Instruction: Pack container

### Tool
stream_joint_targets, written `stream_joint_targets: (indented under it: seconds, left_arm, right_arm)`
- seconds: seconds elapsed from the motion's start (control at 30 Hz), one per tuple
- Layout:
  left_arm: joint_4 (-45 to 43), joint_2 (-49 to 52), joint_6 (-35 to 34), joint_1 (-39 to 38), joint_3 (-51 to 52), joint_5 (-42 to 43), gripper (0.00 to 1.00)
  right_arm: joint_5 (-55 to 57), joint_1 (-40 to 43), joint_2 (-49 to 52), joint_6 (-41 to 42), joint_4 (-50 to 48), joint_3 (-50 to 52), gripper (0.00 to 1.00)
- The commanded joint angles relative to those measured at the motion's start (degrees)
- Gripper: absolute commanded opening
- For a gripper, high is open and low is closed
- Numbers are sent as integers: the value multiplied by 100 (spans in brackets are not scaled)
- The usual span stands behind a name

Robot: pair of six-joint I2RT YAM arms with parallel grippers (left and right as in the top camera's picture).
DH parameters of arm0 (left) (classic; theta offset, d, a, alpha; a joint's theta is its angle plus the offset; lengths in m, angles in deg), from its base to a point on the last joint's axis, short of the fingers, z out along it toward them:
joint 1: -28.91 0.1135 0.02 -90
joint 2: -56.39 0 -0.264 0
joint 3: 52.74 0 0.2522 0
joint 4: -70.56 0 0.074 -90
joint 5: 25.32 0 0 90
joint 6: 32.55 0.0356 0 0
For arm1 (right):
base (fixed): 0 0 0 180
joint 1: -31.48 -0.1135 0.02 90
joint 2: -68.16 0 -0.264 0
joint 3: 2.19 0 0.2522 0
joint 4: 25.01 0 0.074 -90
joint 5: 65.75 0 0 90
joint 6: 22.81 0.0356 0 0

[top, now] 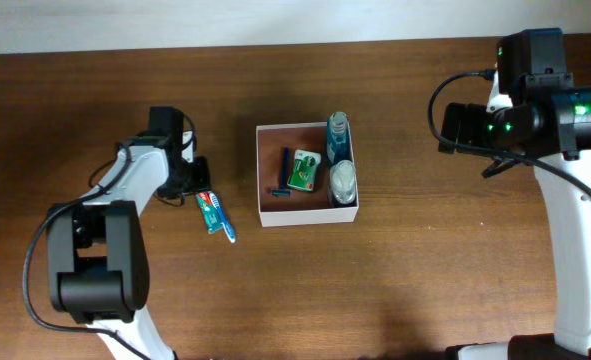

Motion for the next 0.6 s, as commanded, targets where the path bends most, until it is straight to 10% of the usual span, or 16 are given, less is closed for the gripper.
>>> stream_joint_targets:
  seconds: [0.0,0.57]
  left_arm:
    - [9,76,72,44,48,271,47]
    - [48,76,70,254,48,662,35]
  right_arm:
    - [92,42,-74,22,-15,-52,98]
    - [92,42,-74,22,-15,-52,98]
